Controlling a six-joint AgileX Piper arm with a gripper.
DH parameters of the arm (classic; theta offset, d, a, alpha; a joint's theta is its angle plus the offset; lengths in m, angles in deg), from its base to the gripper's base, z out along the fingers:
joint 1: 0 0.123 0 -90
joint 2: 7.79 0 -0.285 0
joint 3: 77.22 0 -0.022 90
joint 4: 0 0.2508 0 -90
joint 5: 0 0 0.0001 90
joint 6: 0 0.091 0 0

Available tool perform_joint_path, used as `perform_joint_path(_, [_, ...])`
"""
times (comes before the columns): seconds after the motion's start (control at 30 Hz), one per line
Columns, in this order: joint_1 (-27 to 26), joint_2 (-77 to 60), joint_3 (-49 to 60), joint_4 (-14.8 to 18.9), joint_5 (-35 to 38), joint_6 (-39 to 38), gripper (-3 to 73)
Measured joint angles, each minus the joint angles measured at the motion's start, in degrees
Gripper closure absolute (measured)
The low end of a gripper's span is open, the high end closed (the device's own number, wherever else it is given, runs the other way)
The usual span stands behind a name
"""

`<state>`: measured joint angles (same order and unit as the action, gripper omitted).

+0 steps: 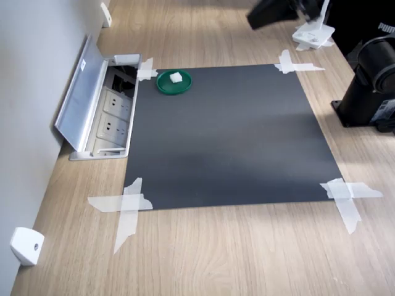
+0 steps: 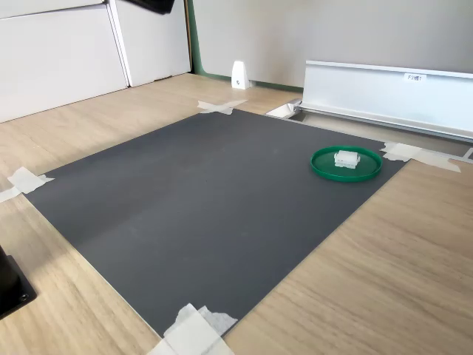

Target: Grasp a white terminal and put it on the green lid.

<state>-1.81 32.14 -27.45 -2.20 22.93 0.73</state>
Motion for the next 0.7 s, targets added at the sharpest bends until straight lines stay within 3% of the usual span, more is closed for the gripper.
perform_joint_path(0.27, [0.0,-12.9,14.0,-0.57,-7.99,-0.3,70.2])
perform_joint_path(0.7, [0.0,-28.32,24.24,1.78,-8.63,-0.3,70.2])
